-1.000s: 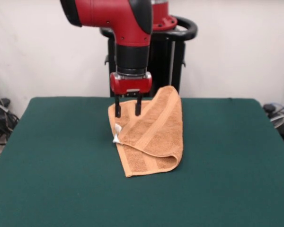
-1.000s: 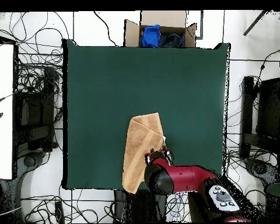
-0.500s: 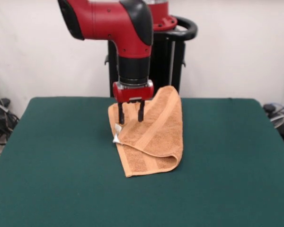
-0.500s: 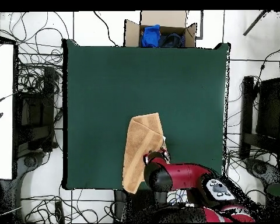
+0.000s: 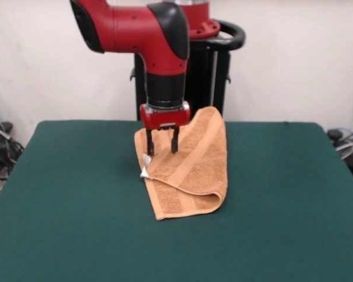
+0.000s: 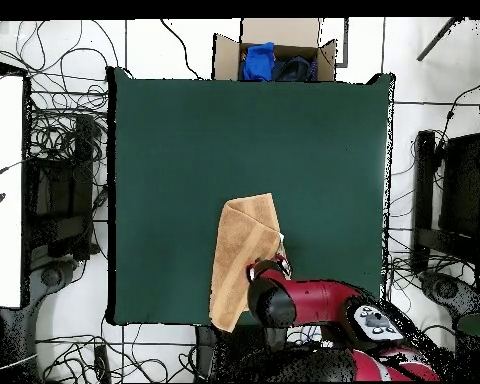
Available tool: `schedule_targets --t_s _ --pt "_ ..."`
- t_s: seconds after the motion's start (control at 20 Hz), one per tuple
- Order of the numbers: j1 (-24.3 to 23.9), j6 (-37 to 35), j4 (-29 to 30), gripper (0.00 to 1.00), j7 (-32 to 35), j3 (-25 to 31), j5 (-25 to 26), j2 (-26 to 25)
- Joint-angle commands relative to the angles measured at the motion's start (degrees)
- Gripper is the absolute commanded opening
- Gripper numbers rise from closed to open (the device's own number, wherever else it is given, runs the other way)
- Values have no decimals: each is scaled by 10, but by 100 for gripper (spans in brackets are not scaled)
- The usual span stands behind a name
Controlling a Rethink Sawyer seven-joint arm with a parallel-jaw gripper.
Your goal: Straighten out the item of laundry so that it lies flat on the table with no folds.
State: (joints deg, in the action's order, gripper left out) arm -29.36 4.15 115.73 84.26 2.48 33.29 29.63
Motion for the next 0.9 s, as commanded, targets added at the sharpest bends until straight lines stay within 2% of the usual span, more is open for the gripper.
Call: schedule_targets --t_s 0.05,0.9 --pt "-9 -16 -61 100 62 28 2 -10" --pt "-7 -14 -71 100 62 25 1 -17"
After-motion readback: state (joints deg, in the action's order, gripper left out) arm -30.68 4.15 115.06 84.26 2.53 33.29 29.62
